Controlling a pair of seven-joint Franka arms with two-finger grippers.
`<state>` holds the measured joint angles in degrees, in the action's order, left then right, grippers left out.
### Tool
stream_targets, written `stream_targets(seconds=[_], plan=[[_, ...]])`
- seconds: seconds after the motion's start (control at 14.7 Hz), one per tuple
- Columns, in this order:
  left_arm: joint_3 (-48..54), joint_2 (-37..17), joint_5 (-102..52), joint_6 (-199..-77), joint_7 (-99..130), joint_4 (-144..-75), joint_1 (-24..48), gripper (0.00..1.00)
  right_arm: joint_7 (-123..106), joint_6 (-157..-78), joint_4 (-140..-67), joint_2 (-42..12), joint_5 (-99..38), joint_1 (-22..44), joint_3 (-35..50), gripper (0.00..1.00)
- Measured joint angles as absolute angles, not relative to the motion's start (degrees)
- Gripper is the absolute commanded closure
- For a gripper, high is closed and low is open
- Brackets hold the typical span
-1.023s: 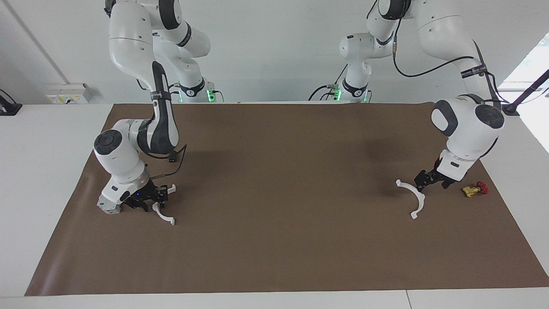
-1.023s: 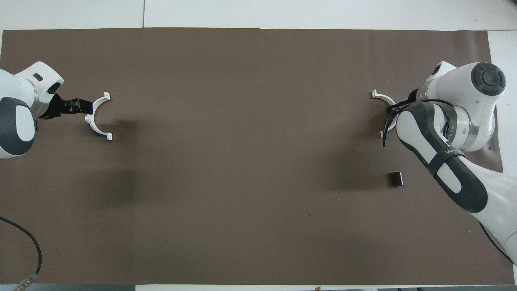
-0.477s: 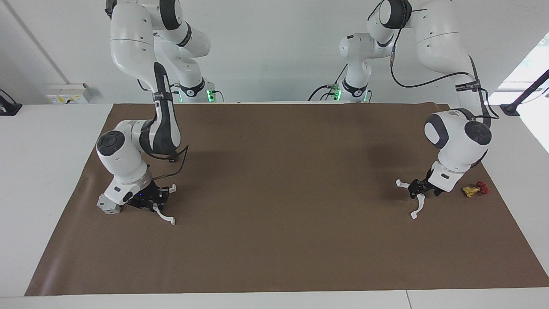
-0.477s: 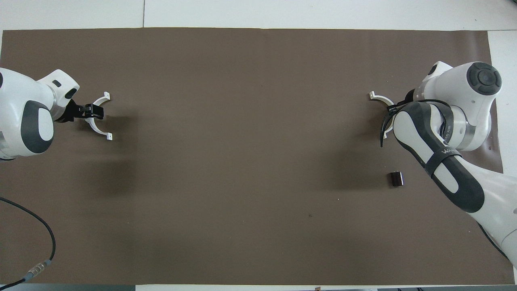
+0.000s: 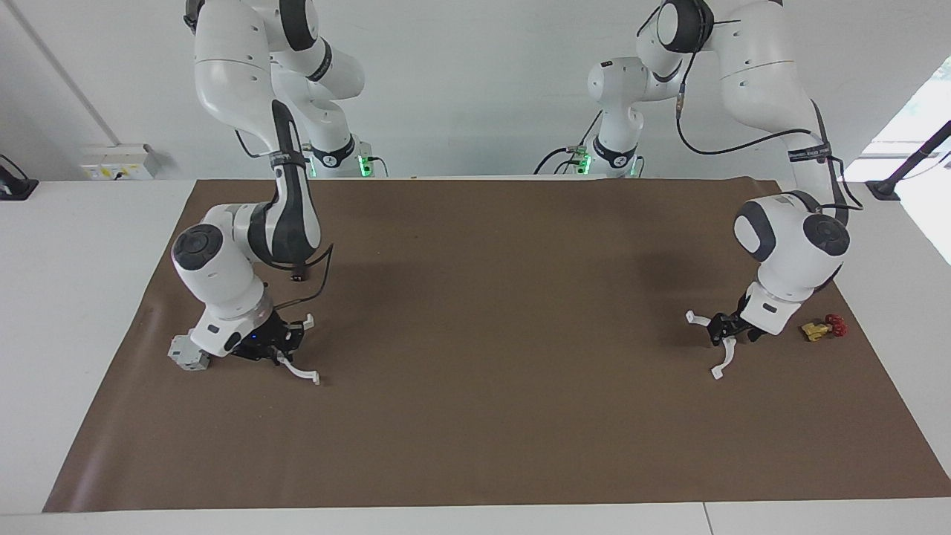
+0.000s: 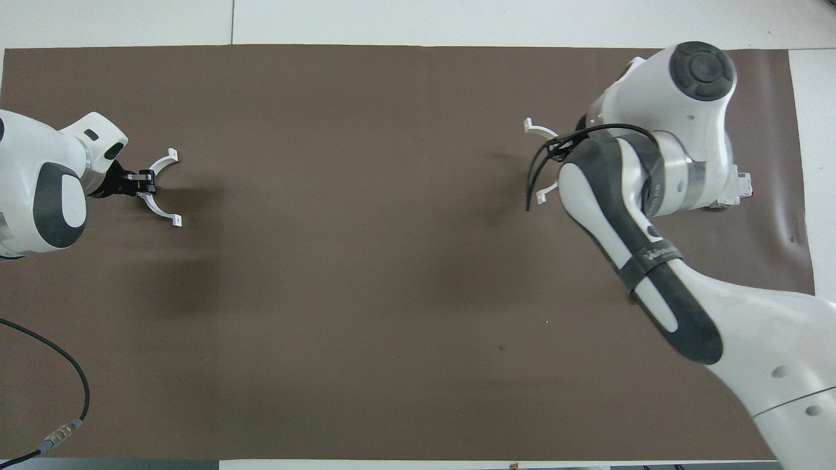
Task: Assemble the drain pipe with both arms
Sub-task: 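Carry both clamp halves toward the table center with both grippers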
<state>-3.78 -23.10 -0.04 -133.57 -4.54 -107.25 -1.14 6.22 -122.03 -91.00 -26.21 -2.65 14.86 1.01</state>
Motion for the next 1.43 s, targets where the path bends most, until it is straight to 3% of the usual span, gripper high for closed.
stream_targets(seconds=[0.34, 1.02, 1.09, 1.16, 1.23, 1.36, 1.43], plan=[[-3.76, -22.72, -0.04, -133.25, -4.54, -106.82, -1.1, 1.0, 20.3, -125.26, -90.4, -29.19, -2.11, 27.02, 0.96, 1.0], [-3.48, -18.43, 1.32, -123.88, -4.35, -100.35, 3.77, 1.0, 22.09, -128.28, -90.51, -33.23, 0.17, 31.1, 0.93, 1.0], [-3.43, -18.45, 1.38, -123.82, -3.79, -100.35, 5.24, 1.0, 22.09, -128.58, -90.59, -33.54, 0.2, 31.2, 0.93, 0.95], [-3.39, -18.48, 1.48, -123.79, -2.5, -100.35, 6.81, 1.0, 22.09, -128.81, -90.74, -33.78, 0.21, 31.26, 0.93, 0.85], [-3.34, -18.49, 1.7, -123.7, -0.58, -100.35, 8.65, 1.0, 22.09, -129.05, -90.96, -33.93, 0.21, 31.29, 0.93, 0.69], [-3.27, -18.51, 2.23, -123.18, 4.41, -100.35, 12.58, 1.0, 22.09, -130.59, -91.72, -34.05, 0.22, 31.28, 0.93, 0.55], [-3.24, -18.52, 2.4, -122.89, 7.58, -100.34, 14.87, 1.0, 22.09, -131.94, -92.31, -34.13, 0.23, 31.28, 0.92, 0.34]])
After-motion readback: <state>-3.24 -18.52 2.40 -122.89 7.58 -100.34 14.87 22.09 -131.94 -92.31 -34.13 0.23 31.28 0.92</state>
